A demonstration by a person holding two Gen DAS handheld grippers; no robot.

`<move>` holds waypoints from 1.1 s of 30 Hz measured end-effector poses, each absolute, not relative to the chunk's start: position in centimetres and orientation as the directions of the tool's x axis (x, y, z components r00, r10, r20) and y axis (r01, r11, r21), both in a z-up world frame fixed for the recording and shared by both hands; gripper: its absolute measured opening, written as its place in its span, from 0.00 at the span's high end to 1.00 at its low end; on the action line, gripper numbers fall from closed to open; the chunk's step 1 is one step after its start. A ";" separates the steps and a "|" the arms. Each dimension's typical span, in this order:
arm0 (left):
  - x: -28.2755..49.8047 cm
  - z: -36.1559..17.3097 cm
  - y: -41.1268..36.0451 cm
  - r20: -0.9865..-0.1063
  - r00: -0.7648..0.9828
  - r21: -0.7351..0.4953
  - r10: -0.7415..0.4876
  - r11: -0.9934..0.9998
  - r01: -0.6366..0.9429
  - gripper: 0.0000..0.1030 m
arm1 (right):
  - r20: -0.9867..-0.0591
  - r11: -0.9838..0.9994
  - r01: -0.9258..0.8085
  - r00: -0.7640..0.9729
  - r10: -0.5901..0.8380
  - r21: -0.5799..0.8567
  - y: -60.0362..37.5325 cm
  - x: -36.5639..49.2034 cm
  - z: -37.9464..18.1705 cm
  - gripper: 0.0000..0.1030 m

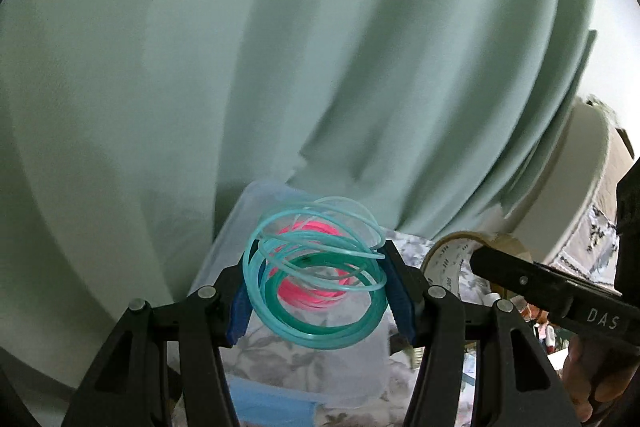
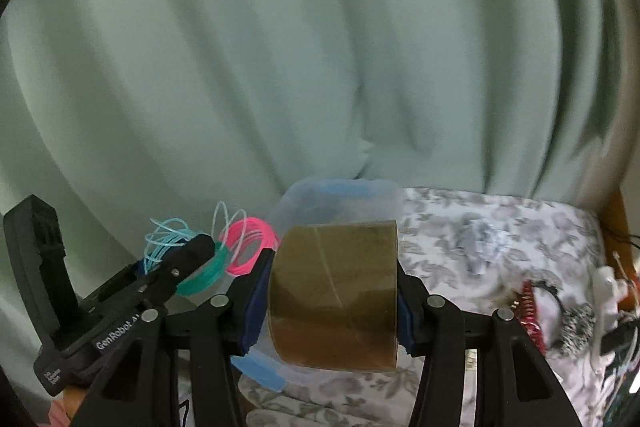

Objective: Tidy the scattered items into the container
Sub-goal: 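Carry teal bangles and tape roll into the clear box and open both tools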

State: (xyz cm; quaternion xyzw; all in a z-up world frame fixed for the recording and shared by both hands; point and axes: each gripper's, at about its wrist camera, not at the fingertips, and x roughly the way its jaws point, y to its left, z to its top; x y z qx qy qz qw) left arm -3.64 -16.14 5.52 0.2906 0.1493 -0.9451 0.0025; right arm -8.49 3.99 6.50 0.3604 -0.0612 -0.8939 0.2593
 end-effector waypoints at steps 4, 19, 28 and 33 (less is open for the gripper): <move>-3.7 4.4 -17.8 -0.575 -0.815 -0.294 0.072 -0.948 0.124 0.43 | -0.634 -0.842 0.458 -0.568 -0.525 0.286 1.2 -9.0 5.7 0.46; -5.2 0.4 -19.8 -0.658 -0.749 -0.299 0.078 -0.940 0.165 0.42 | -0.712 -0.839 0.470 -0.487 -0.506 0.275 -2.8 -11.3 2.2 0.46; -6.3 -0.7 -20.1 -0.681 -0.728 -0.287 0.077 -0.943 0.169 0.42 | -0.734 -0.844 0.469 -0.472 -0.488 0.259 -3.1 -12.1 1.4 0.46; -6.8 -1.1 -19.9 -0.692 -0.718 -0.283 0.080 -0.944 0.167 0.41 | -0.748 -0.852 0.465 -0.471 -0.468 0.240 -3.5 -12.7 1.1 0.46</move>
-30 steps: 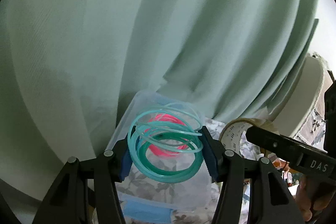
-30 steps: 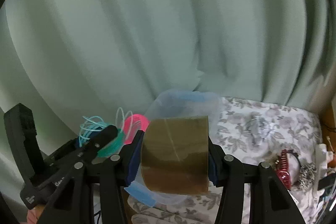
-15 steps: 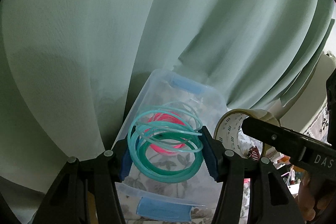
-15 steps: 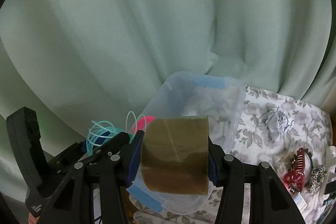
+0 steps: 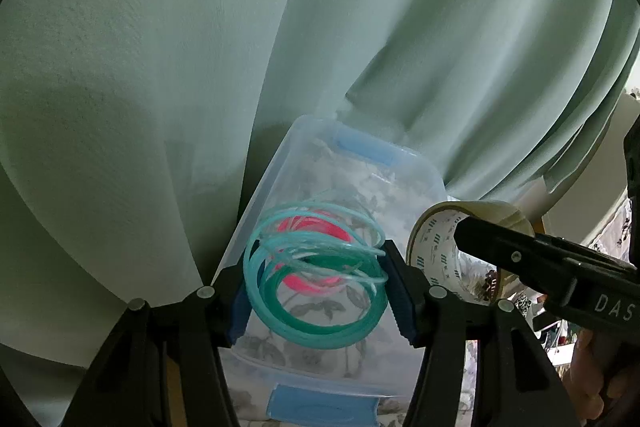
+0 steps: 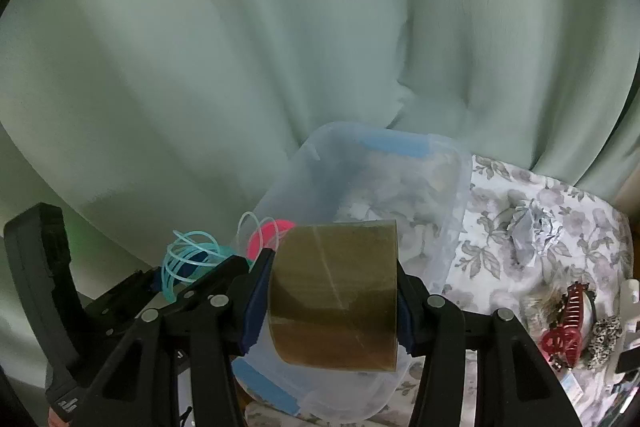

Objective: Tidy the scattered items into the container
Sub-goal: 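Carry teal bangles and tape roll into the clear box and open both tools, then move both tools back over the remaining items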

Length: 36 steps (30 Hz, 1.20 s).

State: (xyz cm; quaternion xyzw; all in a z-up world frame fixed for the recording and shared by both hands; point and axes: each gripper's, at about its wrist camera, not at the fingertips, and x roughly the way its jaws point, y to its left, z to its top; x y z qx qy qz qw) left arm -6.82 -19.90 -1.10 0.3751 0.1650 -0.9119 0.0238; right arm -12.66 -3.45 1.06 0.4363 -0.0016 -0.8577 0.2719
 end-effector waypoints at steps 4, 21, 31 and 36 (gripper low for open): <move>-7.1 -1.5 -19.8 -0.704 -0.707 -0.267 0.066 -0.947 0.178 0.40 | -0.748 -0.856 0.467 -0.482 -0.456 0.220 -3.6 -12.8 1.0 0.38; -7.1 -1.1 -19.0 -0.701 -0.711 -0.230 0.053 -0.961 0.155 0.23 | -0.742 -0.865 0.458 -0.505 -0.442 0.203 -2.7 -12.1 1.2 0.33; -6.7 -0.4 -17.9 -0.691 -0.721 -0.214 0.056 -0.968 0.130 0.22 | -0.738 -0.879 0.423 -0.517 -0.434 0.220 -0.7 -11.1 1.1 0.33; -6.2 0.3 -17.0 -0.677 -0.734 -0.203 0.051 -0.972 0.120 0.22 | -0.727 -0.887 0.400 -0.536 -0.430 0.230 0.5 -10.6 1.4 0.33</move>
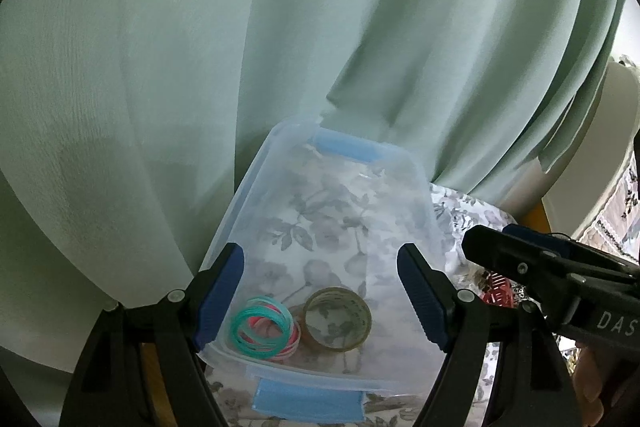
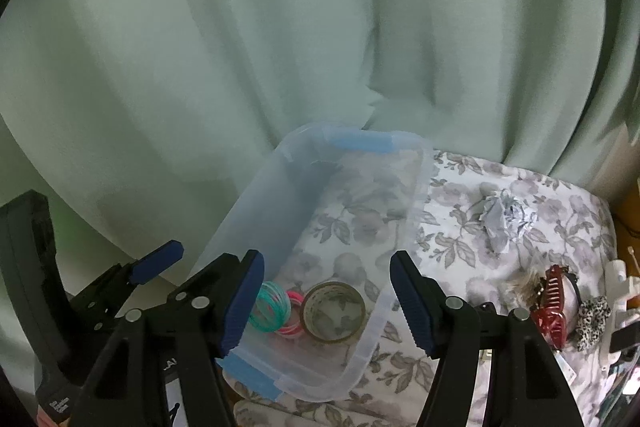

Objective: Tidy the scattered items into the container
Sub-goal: 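Move both tools back over the remaining items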

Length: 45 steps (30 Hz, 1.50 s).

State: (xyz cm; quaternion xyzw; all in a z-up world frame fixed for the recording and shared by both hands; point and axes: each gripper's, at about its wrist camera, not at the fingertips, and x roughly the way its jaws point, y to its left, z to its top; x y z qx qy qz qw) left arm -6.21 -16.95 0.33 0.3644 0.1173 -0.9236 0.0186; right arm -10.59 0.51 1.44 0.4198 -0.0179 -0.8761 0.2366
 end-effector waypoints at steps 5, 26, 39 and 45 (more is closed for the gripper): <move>-5.8 1.0 -16.3 -0.666 -0.743 -0.228 0.067 -0.966 0.118 0.23 | -0.713 -0.892 0.381 -0.554 -0.430 0.242 1.9 -9.8 1.9 0.32; -4.5 2.3 -7.2 -0.594 -0.770 -0.267 0.233 -0.960 -0.085 0.23 | -0.653 -0.946 0.170 -0.689 -0.315 0.277 14.1 -3.9 1.1 0.22; -3.9 -1.8 2.2 -0.678 -0.678 -0.184 0.283 -0.959 -0.217 0.23 | -0.769 -0.959 -0.132 -0.629 -0.115 0.251 26.0 0.3 -6.1 0.22; -2.8 -4.4 5.1 -0.721 -0.633 -0.142 0.282 -0.954 -0.264 0.23 | -0.817 -0.939 -0.226 -0.570 -0.088 0.259 29.8 2.3 -10.3 0.22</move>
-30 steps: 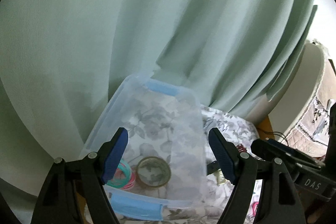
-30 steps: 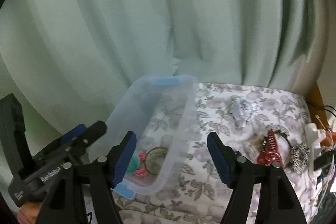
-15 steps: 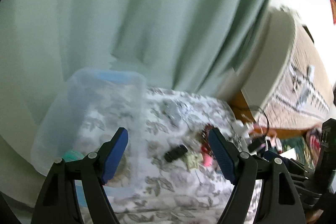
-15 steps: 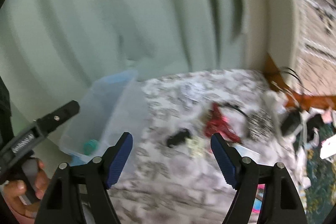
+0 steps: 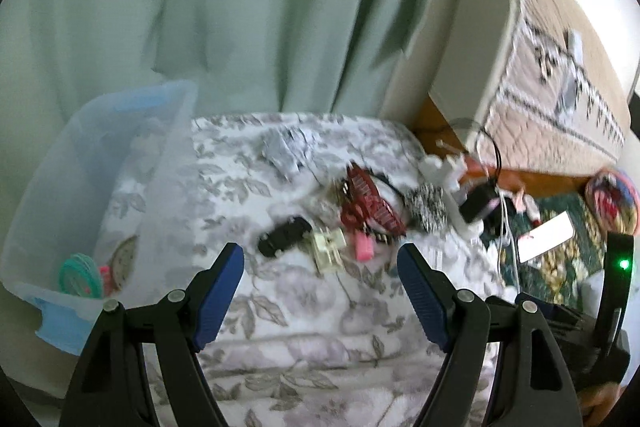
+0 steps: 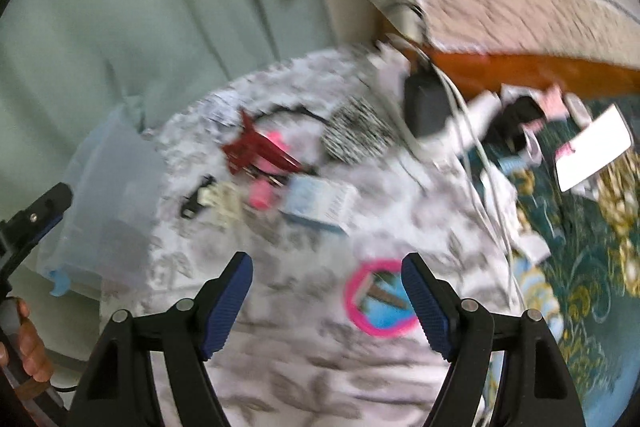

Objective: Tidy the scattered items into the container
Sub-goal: 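Move both tools back over the remaining items, then grasp the pink round mirror with the right tool while the left tool grasps the medicine box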

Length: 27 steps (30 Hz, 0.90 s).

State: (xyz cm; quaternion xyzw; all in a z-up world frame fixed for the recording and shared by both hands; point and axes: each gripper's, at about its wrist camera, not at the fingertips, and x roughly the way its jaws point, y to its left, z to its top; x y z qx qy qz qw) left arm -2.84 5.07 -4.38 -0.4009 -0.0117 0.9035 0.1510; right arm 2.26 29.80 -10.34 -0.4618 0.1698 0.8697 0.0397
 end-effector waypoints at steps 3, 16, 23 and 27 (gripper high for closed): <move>-2.5 -5.3 5.9 -0.737 -0.616 -0.129 0.279 -0.952 -0.276 0.23 | -0.834 -0.924 -0.270 -0.545 -0.085 0.270 31.5 3.0 -12.1 0.22; -2.5 -7.4 7.4 -0.780 -0.569 -0.095 0.260 -0.948 -0.304 0.23 | -0.892 -0.912 -0.308 -0.438 -0.116 0.270 31.7 2.3 -17.9 0.22; -3.6 -9.2 9.2 -0.811 -0.536 -0.060 0.237 -0.943 -0.326 0.23 | -0.912 -0.922 -0.313 -0.400 -0.091 0.229 31.0 1.1 -19.5 0.22; -4.8 -10.3 10.6 -0.825 -0.515 -0.051 0.232 -0.939 -0.341 0.23 | -0.922 -0.928 -0.320 -0.382 -0.059 0.192 30.7 0.4 -19.9 0.21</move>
